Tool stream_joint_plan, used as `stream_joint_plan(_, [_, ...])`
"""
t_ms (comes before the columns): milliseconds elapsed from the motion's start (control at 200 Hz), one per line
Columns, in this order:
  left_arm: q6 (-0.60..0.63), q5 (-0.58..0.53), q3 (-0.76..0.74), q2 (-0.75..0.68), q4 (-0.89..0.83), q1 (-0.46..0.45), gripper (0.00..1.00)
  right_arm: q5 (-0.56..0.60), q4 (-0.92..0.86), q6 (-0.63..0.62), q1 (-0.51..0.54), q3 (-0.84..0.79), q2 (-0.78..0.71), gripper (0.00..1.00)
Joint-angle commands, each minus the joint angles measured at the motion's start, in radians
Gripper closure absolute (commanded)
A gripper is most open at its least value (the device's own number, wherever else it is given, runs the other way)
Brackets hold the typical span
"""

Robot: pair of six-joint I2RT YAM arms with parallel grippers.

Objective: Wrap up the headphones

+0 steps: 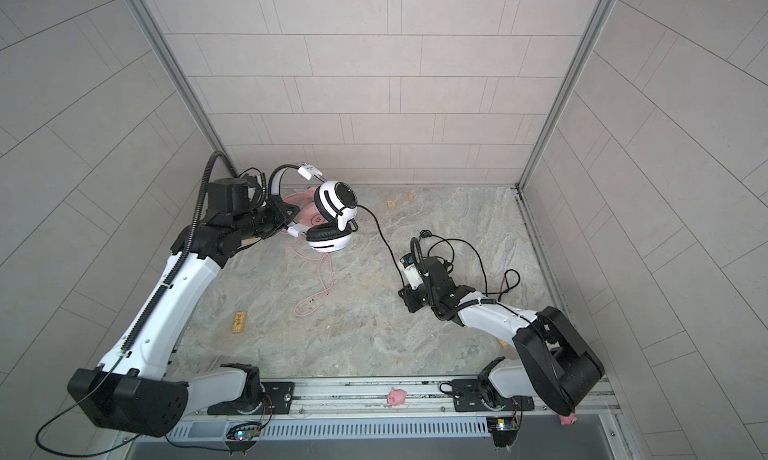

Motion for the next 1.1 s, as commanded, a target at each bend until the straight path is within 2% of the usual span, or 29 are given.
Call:
stream_joint_plan(0, [-0.101,0.015,-0.007,-0.021,0.116,0.005,1.0,0.083,-0.064,-0.006,0.011,-0.002,-0.046,0.92])
stream_joint_plan(215, [-0.223,-0.057,-0.089,-0.064,0.227,0.003,1.0,0.152,-0.152,0.02,0.063,0.032,-0.041,0.93])
stream_joint_plan(355, [-0.241,-0.074,-0.111,-0.073,0.244,-0.007,1.0,0.176,-0.173,0.021,0.108,0.063,-0.015,0.93])
stream_joint_plan(425, [-0.166,-0.045,-0.091,-0.06,0.229,-0.026,1.0,0.202,-0.206,0.008,0.11,0.105,-0.016,0.93])
stream_joint_plan(575, [0.126,-0.091,0.029,0.011,-0.04,-0.129,1.0,0.362,-0.347,-0.093,0.101,0.223,-0.064,0.94])
stream_joint_plan(671, [0.211,-0.085,0.03,0.043,-0.114,-0.16,1.0,0.416,-0.433,-0.133,0.071,0.325,-0.094,0.95])
stream_joint_plan(731, [0.242,-0.057,0.021,0.064,-0.142,-0.168,1.0,0.405,-0.449,-0.132,0.035,0.37,-0.122,0.95])
stream_joint_plan(836, [0.291,0.054,0.015,0.102,-0.177,-0.182,1.0,0.412,-0.464,-0.13,-0.018,0.436,-0.148,0.96])
stream_joint_plan(921, [0.326,0.083,0.021,0.13,-0.211,-0.214,1.0,0.406,-0.474,-0.132,-0.071,0.498,-0.138,0.97])
stream_joint_plan(1091, [0.347,0.18,0.039,0.166,-0.236,-0.288,1.0,0.267,-0.471,-0.101,-0.188,0.597,-0.043,0.97])
